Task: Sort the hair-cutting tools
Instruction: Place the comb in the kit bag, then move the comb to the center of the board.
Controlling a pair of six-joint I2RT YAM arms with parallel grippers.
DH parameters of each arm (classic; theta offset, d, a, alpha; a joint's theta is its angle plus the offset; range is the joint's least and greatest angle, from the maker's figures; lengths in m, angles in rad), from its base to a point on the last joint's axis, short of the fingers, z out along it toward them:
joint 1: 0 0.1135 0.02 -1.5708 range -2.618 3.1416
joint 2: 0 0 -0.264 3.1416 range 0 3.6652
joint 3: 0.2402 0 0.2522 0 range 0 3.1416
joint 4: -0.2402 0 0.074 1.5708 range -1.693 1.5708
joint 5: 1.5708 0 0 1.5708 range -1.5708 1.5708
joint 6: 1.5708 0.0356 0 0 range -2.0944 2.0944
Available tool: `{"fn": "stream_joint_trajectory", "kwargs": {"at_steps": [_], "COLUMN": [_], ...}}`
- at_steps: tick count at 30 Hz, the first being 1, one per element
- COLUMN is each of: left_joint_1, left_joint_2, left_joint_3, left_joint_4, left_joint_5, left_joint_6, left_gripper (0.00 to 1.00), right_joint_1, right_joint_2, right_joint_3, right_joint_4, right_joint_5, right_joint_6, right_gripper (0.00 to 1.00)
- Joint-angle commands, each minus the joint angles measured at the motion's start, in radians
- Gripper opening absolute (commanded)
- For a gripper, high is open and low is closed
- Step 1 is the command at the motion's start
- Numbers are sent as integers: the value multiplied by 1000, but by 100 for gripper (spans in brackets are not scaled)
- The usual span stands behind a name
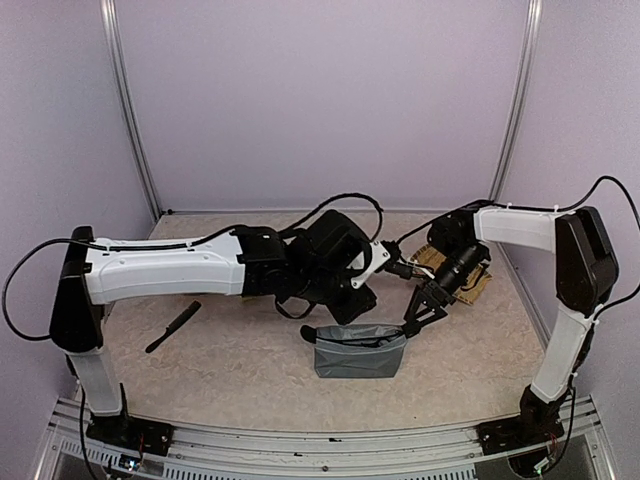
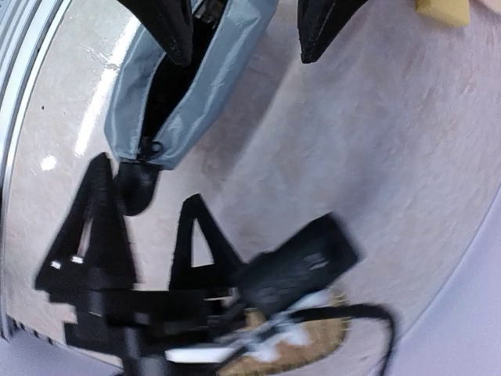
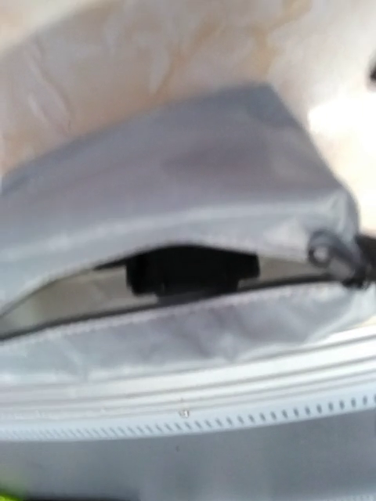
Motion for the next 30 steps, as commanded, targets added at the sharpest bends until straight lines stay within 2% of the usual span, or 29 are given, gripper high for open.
{"fn": "stream_joint_trajectory", "kwargs": {"at_steps": [1, 5, 8, 11, 15, 19, 22, 30], "left_joint_1": [58, 188, 341, 478, 605, 715, 792, 927], "left_joint_2": [-122, -217, -311, -413, -543, -589, -573, -481], "left_joint_3": [-84, -193, -331, -498, -687, -817, -858, -897], "left_joint_4": [-36, -154, -205, -196, -138, -61, -37, -20], "left_joint_5": [-306, -440, -379, -309, -233, -128, -101, -146], "left_joint_6": [-183, -451, -601, -672, -699, -662, -638, -586], "left_gripper": [46, 53, 55, 54, 60, 69, 71, 71], "right_joint_1": [-41, -91, -111, -118, -120, -120, -120, -120], "right_joint_2": [-64, -86, -127, -177, -224, -241, -236, -252], "right_joint_3": [67, 154, 173, 148, 107, 94, 93, 52], "right_joint_4": [26, -21, 23, 118, 169, 175, 159, 156], "right_joint_5": [73, 87, 166, 256, 285, 246, 210, 198], "right_joint_6": [41, 32, 66, 107, 111, 102, 93, 80], "right_gripper": [100, 100, 100, 100, 100, 100, 100, 100]}}
